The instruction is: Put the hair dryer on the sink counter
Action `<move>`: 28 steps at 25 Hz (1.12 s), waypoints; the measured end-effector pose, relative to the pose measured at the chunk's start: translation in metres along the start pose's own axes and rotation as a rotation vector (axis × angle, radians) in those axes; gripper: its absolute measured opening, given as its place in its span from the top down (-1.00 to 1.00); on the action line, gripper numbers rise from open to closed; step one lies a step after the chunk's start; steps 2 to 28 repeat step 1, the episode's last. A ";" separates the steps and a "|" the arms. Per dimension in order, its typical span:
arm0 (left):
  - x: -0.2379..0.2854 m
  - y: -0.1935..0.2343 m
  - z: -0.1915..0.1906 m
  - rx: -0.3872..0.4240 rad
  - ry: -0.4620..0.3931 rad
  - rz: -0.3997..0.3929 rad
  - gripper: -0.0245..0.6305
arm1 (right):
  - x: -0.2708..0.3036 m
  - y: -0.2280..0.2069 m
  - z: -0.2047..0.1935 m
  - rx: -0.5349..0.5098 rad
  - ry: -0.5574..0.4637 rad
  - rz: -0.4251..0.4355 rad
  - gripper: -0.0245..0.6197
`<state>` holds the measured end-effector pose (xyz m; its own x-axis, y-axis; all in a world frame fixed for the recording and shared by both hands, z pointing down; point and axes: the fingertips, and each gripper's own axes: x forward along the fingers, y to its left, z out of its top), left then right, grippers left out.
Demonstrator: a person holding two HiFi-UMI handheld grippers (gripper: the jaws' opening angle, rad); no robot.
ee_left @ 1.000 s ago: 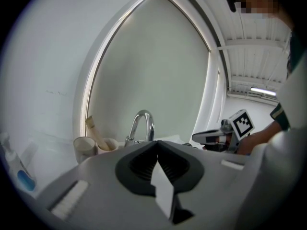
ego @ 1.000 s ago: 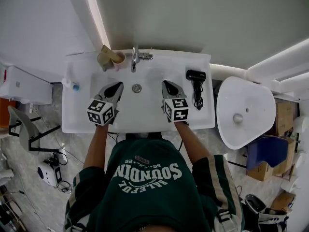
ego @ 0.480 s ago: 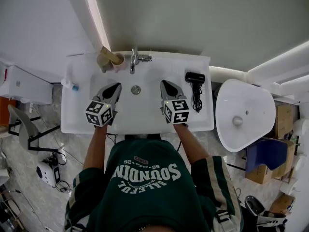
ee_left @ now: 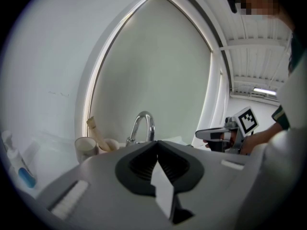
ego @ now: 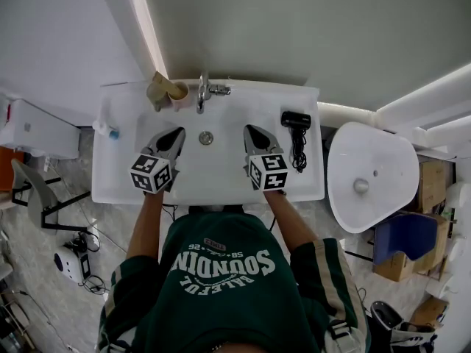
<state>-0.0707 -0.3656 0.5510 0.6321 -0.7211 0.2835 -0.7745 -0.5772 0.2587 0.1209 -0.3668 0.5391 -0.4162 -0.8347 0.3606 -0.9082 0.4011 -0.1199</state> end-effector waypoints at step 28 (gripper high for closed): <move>0.000 0.000 -0.001 -0.001 0.000 -0.001 0.77 | 0.000 0.000 -0.001 0.000 0.001 0.000 0.91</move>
